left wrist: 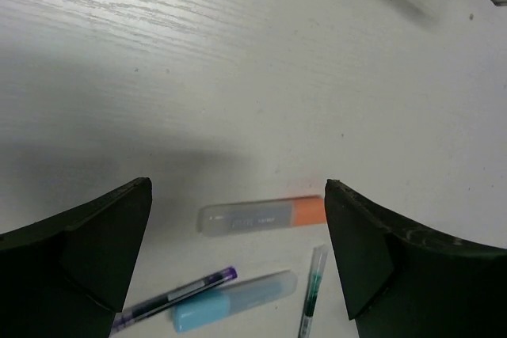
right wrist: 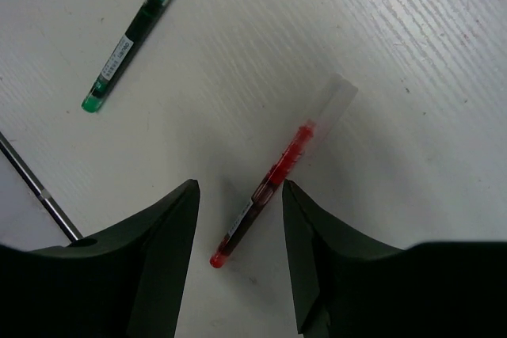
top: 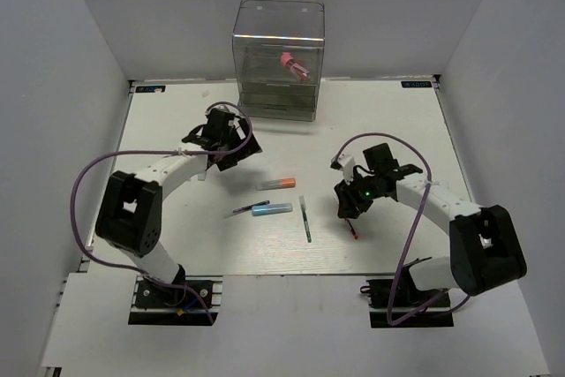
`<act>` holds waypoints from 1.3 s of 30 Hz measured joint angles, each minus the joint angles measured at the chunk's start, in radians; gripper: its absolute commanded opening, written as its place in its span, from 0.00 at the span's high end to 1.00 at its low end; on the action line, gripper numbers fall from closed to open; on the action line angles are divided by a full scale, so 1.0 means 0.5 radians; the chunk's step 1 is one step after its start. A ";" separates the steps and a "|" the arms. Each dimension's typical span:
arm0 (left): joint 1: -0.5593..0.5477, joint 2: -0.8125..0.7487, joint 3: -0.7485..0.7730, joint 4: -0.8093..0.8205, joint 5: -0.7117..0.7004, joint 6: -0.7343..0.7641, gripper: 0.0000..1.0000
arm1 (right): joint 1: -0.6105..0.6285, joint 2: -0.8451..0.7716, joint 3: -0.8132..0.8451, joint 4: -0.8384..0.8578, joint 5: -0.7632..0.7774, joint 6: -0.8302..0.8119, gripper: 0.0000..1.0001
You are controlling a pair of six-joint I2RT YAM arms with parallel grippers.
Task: Sort the stationery into containers
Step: Grab a piece of stationery with the right arm, then place the stationery into the container
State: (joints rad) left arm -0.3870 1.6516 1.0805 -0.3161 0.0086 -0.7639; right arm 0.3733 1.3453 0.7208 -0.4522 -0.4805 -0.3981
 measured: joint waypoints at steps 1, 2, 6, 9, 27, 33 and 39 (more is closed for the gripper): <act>0.000 -0.056 -0.008 -0.040 -0.001 0.021 0.00 | 0.012 0.026 0.024 -0.014 0.024 0.025 0.47; 0.002 -0.111 -0.011 -0.076 -0.002 0.042 0.00 | 0.031 0.048 0.053 -0.022 0.053 0.053 0.46; 0.004 -0.295 -0.014 -0.220 -0.018 0.122 0.00 | 0.102 0.108 0.088 -0.004 0.208 0.137 0.44; 0.002 -0.388 -0.065 -0.297 -0.037 0.163 0.00 | 0.144 0.171 0.088 0.001 0.313 0.191 0.42; 0.002 -0.900 -0.520 -0.529 -0.040 -0.288 0.02 | 0.353 0.293 0.082 0.190 0.864 0.254 1.00; -0.011 -0.996 -0.645 -0.526 0.043 -0.739 0.00 | 0.352 0.238 0.077 0.208 0.786 -0.050 1.00; -0.016 -0.986 -0.611 -0.623 0.059 -1.052 0.00 | 0.352 0.002 0.228 0.423 0.517 -0.501 1.00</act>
State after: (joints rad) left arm -0.3950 1.1584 0.7750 -0.6273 0.0380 -1.2900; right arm 0.5495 1.3464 0.8349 -0.2409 -0.2222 -0.6487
